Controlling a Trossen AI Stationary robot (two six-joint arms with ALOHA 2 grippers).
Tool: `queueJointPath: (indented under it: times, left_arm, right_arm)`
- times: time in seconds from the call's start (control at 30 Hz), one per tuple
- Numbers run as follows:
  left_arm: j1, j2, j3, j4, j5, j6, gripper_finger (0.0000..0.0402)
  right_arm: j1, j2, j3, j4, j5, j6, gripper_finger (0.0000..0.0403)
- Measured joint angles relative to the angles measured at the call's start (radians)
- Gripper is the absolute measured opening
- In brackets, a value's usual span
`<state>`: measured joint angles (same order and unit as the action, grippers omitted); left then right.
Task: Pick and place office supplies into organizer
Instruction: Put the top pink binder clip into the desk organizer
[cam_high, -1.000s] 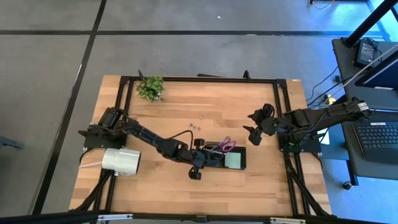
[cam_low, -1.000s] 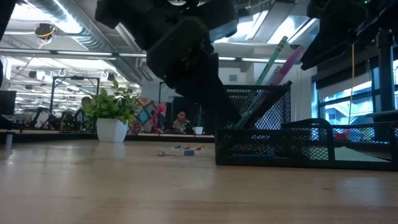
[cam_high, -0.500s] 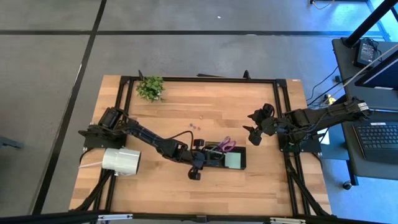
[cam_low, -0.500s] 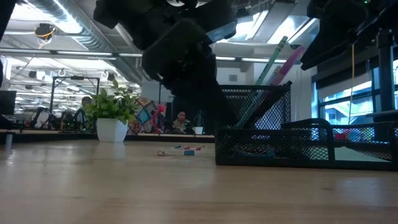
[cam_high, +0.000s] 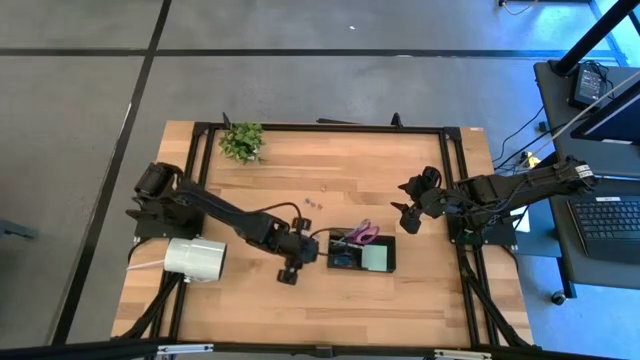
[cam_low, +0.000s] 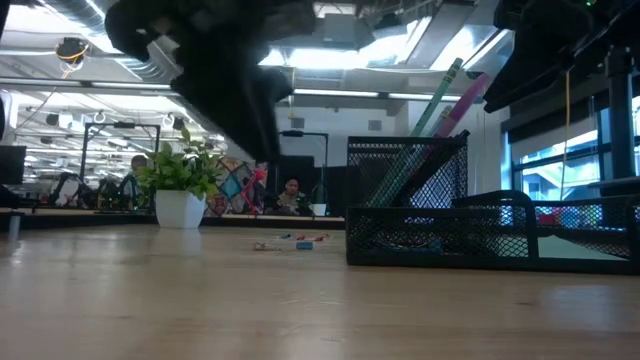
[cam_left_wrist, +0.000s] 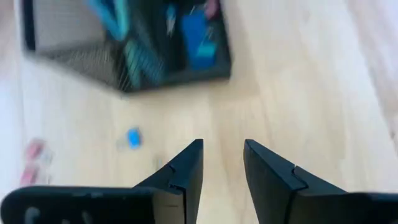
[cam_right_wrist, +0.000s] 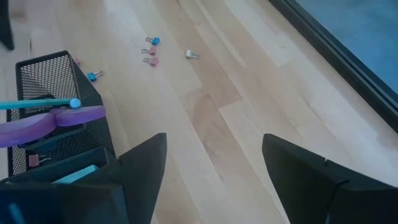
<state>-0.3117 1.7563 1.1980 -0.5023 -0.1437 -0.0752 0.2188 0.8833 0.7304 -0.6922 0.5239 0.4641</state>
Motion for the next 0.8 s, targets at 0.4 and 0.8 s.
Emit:
queueJointPath:
  times: [0.4, 0.8]
  left_arm:
    - [0.105, 0.024, 0.0, -0.107, -0.007, -0.014, 0.0164]
    - [0.151, 0.104, 0.0, -0.096, 0.076, -0.016, 0.0178]
  right_arm:
    - [0.0, 0.0, 0.0, -0.009, 0.0, -0.027, 0.0268]
    - [0.0, 0.0, 0.0, -0.026, 0.0, -0.028, 0.0268]
